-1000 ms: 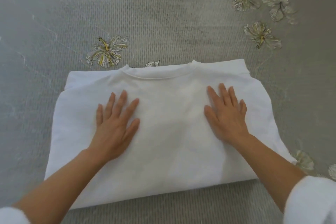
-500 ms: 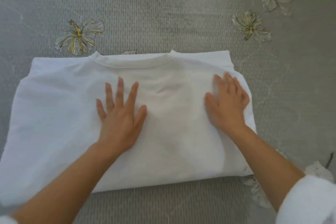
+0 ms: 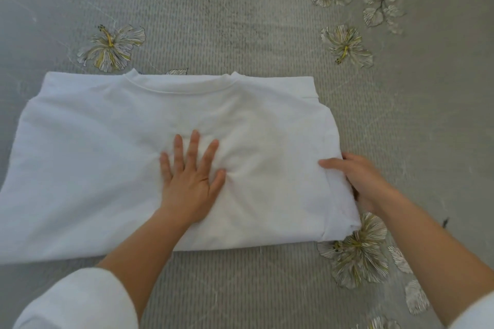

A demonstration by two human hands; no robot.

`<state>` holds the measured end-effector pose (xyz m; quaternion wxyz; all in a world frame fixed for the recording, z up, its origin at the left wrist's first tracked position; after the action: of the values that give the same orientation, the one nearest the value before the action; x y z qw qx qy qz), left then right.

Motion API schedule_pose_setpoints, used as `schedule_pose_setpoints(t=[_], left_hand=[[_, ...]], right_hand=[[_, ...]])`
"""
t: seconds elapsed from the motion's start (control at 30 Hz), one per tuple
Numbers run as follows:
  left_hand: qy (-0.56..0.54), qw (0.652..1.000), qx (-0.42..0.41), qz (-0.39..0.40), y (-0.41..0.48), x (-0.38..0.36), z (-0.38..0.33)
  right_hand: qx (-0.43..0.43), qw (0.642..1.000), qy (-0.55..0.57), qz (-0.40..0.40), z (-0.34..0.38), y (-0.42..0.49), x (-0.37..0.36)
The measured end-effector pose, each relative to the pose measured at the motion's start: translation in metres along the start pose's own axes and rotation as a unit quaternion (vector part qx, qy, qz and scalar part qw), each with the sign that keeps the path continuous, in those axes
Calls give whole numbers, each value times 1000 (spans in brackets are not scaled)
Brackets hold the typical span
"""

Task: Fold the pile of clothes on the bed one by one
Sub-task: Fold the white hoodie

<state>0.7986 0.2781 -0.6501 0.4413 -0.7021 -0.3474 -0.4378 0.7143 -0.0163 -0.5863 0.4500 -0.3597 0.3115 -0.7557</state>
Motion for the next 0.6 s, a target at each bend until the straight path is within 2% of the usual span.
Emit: schedule_pose_setpoints(t=[0.07, 0.17, 0.23, 0.3, 0.37, 0.47, 0.6], left_hand=[[-24, 999, -3, 33, 4, 2, 2], [-83, 989, -9, 124, 10, 15, 4], [-203, 967, 9, 153, 11, 33, 8], [-390, 910, 54, 132, 4, 53, 17], [-512, 849, 91, 98, -12, 68, 30], [-596, 788, 134, 81, -34, 81, 57], [-705, 669, 225, 71, -50, 99, 108]], right_hand=[[-16, 997, 33, 70, 12, -13, -1], [14, 990, 26, 135, 31, -35, -8], [24, 985, 21, 170, 45, -51, -21], [28, 976, 50, 209, 57, -66, -40], [31, 964, 97, 246, 70, -80, -65], [54, 947, 117, 294, 89, -99, -112], [90, 934, 126, 323, 107, -116, -189]])
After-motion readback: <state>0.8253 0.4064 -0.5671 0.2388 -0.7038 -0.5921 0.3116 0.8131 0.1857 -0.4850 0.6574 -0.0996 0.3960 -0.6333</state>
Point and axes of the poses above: each hand's wrist, its own y-axis towards the middle knuckle, its own x-axis out of the back of the hand, z = x × y, the point moved 2 cm from there along y, towards the middle knuckle, and after that the axes turned 1 degree about -z, right-handed, at the moved point
